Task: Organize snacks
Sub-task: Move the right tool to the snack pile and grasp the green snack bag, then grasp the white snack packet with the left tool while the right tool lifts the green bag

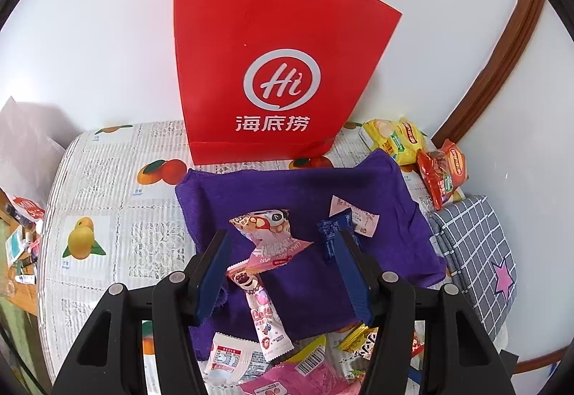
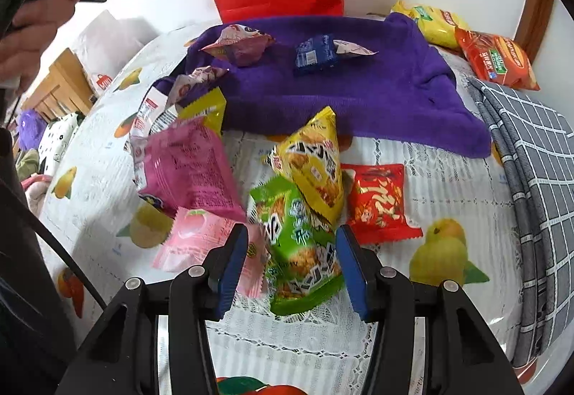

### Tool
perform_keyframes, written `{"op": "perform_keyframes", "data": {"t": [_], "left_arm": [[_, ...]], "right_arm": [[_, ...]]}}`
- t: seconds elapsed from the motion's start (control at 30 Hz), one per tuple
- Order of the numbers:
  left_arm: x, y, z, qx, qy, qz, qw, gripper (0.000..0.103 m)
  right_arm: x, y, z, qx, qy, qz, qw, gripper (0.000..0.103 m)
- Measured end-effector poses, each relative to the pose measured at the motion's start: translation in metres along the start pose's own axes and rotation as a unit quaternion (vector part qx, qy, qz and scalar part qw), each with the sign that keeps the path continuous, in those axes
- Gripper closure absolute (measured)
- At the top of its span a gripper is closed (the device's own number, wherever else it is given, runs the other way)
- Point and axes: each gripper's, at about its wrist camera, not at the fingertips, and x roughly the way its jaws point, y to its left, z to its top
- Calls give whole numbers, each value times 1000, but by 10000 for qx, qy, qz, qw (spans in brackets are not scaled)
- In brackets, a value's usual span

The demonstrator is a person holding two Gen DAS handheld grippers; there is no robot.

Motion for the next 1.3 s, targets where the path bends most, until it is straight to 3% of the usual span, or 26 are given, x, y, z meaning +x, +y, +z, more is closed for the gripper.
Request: {"op": "perform_keyframes", "data": {"t": [0.1,0.23,0.5,0.67,0.87,1.07,1.3], "left_arm": [[-1,-3,-2,57,37,10,10000,46],[-8,1,-9,42,35,160,9999,46],[-3,32,-63,150,380,580,9975,46],[3,55,-98,35,552,508,9972,46],[17,53,-125,390,727,574,9949,46],[29,50,-135,424,825,340,9951,46],[46,33,-141,632,888,403,9932,44]], "right_arm": [[9,5,-7,-123,-76,-175,9997,51],[9,5,-14,-75,-401,-361,9985,59],[-14,-5,-31,75,-696,-421,9967,63],[-24,-15,-45,281,-721,-520,9956,63],[-22,-13,-54,245,-700,-584,9955,63],[-21,-10,-54,199,-691,-665,9952,63],[-20,-9,-56,181,-733,-698,9947,63]]}}
